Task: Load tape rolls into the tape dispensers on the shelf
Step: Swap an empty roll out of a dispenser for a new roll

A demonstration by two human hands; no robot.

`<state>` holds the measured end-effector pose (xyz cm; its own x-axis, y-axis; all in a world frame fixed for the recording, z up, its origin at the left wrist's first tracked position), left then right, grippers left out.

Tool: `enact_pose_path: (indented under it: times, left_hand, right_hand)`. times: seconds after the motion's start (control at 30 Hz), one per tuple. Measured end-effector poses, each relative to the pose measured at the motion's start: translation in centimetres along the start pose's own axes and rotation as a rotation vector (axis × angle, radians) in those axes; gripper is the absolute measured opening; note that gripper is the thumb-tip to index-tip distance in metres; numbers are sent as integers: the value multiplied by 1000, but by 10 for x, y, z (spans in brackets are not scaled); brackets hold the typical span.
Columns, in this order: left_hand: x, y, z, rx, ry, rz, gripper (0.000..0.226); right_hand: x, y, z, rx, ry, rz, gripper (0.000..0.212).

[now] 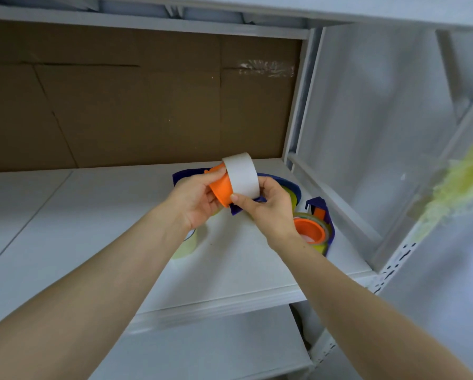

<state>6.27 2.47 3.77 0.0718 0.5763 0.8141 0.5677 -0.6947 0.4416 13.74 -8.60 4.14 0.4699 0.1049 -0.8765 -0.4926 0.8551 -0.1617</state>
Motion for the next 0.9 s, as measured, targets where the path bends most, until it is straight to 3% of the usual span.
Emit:
enact_pose_path:
  times: [0.13, 0.4, 0.57, 0.67, 0.73, 0.83, 0.9]
  left_hand:
    - [3, -2, 3, 38, 29, -27, 29]
    - [11, -8, 5, 42, -20, -218, 29]
    - [13, -8, 8, 78, 14, -146, 40]
    - [8, -2, 10, 105, 15, -81, 47]
    - [4, 0, 8, 125, 11, -51, 47]
    - [2, -4, 10, 167, 43, 23, 48]
    - [6, -5, 7, 235, 92, 83, 46]
  right_hand:
    - [1, -5, 5, 11, 14, -6, 34]
    - [18, -9, 8, -66, 172, 274, 37]
    - [20, -22, 4, -59, 255, 480, 36]
    - [22, -28, 0, 6, 356, 681, 55]
    - [23, -32, -2, 36, 424, 673, 65]
    - [20, -45, -4, 123, 484, 542, 55]
    - [18, -56, -3, 202, 503, 507, 65]
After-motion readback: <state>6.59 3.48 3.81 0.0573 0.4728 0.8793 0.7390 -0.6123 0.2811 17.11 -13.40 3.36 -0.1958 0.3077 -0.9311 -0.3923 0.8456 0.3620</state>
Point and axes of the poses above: each hand's wrist, its own z-axis towards the middle knuckle, its own y-axis out of the palm, x = y × z, the point moved 8 cm from there along z, towards the middle knuckle, and after that the axes turned 10 degrees about -y, right-handed, at the moved point
